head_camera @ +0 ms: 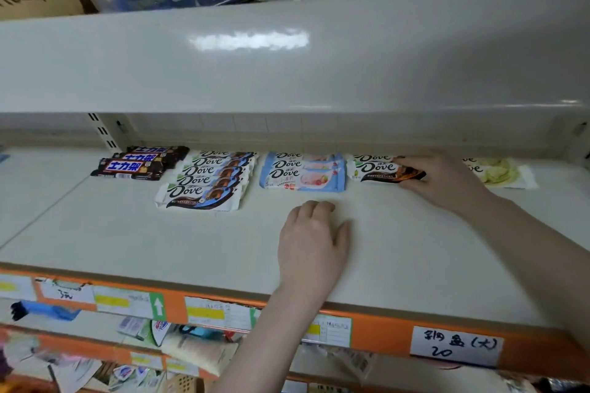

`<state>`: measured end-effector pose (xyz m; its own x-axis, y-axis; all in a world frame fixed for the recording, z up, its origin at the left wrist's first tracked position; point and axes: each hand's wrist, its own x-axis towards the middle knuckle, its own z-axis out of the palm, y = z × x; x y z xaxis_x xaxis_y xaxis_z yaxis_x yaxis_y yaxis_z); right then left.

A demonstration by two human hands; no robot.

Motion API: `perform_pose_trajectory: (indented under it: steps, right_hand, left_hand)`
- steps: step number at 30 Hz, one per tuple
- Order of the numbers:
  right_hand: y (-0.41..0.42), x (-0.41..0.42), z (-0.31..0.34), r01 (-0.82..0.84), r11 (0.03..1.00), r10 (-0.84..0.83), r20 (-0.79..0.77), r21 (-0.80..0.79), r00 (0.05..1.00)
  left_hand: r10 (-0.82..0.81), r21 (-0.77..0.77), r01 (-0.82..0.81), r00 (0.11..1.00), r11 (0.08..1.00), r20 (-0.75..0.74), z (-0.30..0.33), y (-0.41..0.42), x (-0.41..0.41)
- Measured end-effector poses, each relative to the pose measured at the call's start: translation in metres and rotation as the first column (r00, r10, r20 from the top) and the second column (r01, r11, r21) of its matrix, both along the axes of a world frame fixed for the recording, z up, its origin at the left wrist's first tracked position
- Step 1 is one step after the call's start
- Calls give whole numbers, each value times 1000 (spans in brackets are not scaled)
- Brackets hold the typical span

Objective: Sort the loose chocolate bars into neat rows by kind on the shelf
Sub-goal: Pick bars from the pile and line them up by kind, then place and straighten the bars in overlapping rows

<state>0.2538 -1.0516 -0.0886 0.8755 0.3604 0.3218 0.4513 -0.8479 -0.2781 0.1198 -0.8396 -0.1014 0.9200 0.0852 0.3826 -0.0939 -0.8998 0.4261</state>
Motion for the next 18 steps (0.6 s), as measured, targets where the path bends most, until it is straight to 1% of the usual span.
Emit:
perform_pose_trajectory:
  steps: [5, 10, 14, 16, 18]
  right_hand:
    - [-1, 4, -6, -11, 1000, 11, 18, -28, 1000]
    - [3, -6, 1, 5, 998, -2, 57, -58, 998]
    - [28, -39, 20, 22, 990, -12, 72, -143, 997]
    - [52, -65, 23, 45, 989, -38, 48, -138, 998]
    - [84, -92, 20, 66, 991, -61, 39, -120, 997]
  left_hand:
    - [18, 6, -18, 999, 1000, -46, 1, -2, 0]
    - [81, 67, -78, 996, 995, -32, 4, 7, -5]
    - [141, 115, -141, 990, 983, 1, 6, 29, -13]
    - [166, 137, -167, 986, 976, 16, 8, 46, -17]
    - [196, 129, -198, 980, 972, 27, 10, 67, -23]
